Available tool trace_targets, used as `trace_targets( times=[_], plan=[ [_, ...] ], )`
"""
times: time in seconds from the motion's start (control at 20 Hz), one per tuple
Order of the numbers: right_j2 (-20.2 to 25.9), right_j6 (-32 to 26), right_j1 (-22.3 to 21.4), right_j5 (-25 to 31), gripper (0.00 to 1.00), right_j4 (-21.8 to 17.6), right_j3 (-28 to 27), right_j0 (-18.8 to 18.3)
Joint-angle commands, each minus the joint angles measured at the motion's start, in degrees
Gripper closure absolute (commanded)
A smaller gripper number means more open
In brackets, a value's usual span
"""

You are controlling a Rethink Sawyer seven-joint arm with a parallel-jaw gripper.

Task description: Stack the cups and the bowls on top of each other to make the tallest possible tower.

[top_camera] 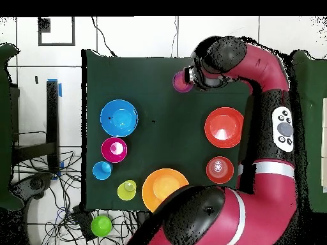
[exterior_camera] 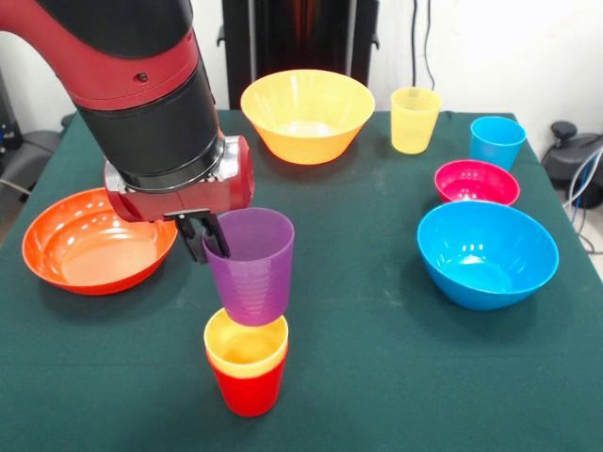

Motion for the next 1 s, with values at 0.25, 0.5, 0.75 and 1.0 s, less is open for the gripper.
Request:
trace_targets(
  times=[0.25, 0.5, 0.75, 1.0],
  plan=[
    [5.6, -20.2, 2.0, -3.2, 1.0, -5.6, -1.6, -1.0],
    [6.2, -21.0, 2.3, -4.0, 1.0, -6.1, -1.3, -1.7],
    [6.8, -21.3, 2.4, -3.5, 1.0, -7.0, -2.2, -1.9],
    [7.1, -21.6, 2.2, -3.1, 1.0, -7.5, -2.4, -1.9]
  ],
)
